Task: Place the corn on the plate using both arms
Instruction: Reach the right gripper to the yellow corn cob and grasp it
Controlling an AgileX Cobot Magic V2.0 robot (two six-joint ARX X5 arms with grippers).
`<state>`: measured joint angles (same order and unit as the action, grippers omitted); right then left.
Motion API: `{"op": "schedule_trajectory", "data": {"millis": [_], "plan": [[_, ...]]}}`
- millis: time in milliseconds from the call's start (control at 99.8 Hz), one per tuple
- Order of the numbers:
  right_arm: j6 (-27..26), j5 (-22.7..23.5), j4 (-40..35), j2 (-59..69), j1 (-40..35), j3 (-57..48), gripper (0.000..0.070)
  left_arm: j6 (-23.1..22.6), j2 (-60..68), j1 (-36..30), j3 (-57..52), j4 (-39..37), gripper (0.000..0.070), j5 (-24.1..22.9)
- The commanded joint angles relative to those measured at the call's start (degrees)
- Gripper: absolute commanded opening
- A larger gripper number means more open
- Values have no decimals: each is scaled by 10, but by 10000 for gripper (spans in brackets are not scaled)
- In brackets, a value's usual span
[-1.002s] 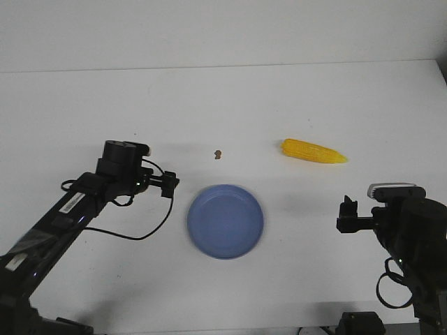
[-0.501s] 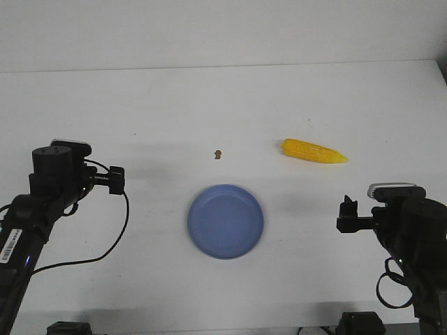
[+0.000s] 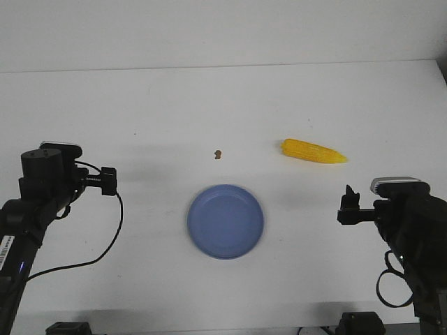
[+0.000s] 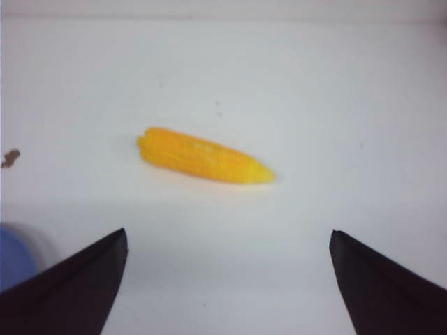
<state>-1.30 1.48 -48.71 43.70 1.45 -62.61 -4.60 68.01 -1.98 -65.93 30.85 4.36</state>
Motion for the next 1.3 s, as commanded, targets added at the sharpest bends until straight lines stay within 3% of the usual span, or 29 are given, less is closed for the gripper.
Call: {"op": "schedule_trajectory", "data": {"millis": [0, 160, 351, 551, 732, 992, 1293], "plan": [[12, 2, 2, 26, 0, -20, 608, -3, 5, 1, -8, -1, 625, -1], [58, 8, -17, 126, -2, -67, 608, -3, 5, 1, -8, -2, 625, -1], [136, 82, -19, 265, -9, -137, 608, -3, 5, 1, -8, -5, 625, -1], [197, 76, -1, 390, -24, -196, 608, -4, 5, 1, -8, -10, 625, -1], [227, 124, 53, 465, -30, -207, 608, -4, 5, 1, -8, -9, 625, -1], [281, 133, 88, 530, -31, -207, 608, -4, 5, 1, -8, -10, 625, -1], [301, 136, 139, 581, -29, -207, 608, -4, 5, 1, -8, -14, 625, -1]]}}
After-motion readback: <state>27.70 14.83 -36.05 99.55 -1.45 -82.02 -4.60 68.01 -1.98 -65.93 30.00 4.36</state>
